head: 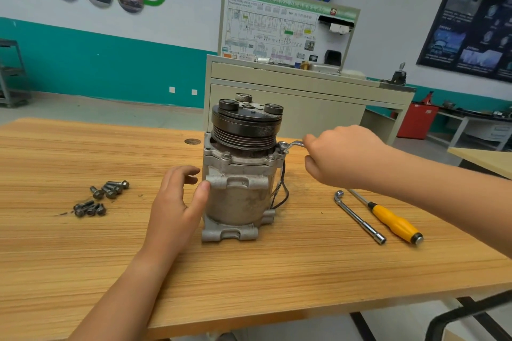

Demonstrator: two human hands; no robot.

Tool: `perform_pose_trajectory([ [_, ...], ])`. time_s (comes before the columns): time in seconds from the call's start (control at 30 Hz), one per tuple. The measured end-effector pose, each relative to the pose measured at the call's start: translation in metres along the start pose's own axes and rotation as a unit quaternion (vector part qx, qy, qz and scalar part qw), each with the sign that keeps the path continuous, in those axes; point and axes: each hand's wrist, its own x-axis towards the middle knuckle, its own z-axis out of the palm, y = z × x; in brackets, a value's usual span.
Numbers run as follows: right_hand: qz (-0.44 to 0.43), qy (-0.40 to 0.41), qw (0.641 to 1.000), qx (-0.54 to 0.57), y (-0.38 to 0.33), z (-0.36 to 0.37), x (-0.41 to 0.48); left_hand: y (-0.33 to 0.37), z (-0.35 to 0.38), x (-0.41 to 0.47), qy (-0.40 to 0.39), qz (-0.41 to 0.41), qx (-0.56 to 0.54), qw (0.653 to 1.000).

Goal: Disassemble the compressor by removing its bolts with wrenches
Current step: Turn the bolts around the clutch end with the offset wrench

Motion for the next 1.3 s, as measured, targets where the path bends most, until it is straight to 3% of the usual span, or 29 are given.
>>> perform_pose_trajectory([
  [0.2, 0.000, -0.056, 0.998, 0.028, 0.001, 0.002, -0.006, 0.001, 0.000, 0.000, -0.007, -0.011, -0.008, 1.000],
  [0.33, 0.001, -0.053, 0.999, -0.013, 0.008, 0.005, -0.002, 0.002, 0.000, -0.001, -0.016, -0.017, -0.013, 1.000],
  [0.5, 0.009, -0.005, 0.998, -0.062, 0.014, 0.017, 0.012, 0.001, 0.001, -0.001, -0.016, -0.014, -0.016, 1.000],
  [0.67, -0.021, 0.083, 0.996, 0.007, 0.023, 0.046, 0.042, -0.001, 0.001, -0.001, -0.013, -0.008, -0.014, 1.000],
  [0.8, -0.069, 0.300, 0.947, 0.090, 0.019, 0.066, 0.066, -0.001, 0.002, 0.000, -0.008, 0.000, -0.008, 1.000],
  [0.9, -0.067, 0.360, 0.920, 0.142, 0.006, 0.069, 0.076, -0.001, 0.002, 0.000, -0.003, 0.007, -0.008, 1.000],
  [0.97, -0.013, 0.394, 0.894, 0.214, 0.002, 0.065, 0.075, -0.001, 0.002, -0.001, 0.002, 0.005, -0.008, 1.000],
  [1.03, 0.096, 0.428, 0.843, 0.312, 0.006, 0.055, 0.065, 0.000, 0.001, -0.002, 0.007, 0.005, -0.003, 1.000],
  [1.1, 0.154, 0.415, 0.810, 0.385, 0.009, 0.042, 0.046, 0.001, 0.000, -0.002, 0.006, 0.009, -0.001, 1.000],
  [1.17, 0.131, 0.381, 0.826, 0.395, 0.010, 0.032, 0.023, 0.002, 0.000, -0.002, 0.009, 0.014, 0.001, 1.000],
  [1.3, 0.104, 0.215, 0.933, 0.269, 0.007, 0.027, -0.016, 0.007, -0.001, -0.002, 0.035, 0.065, 0.021, 0.997],
])
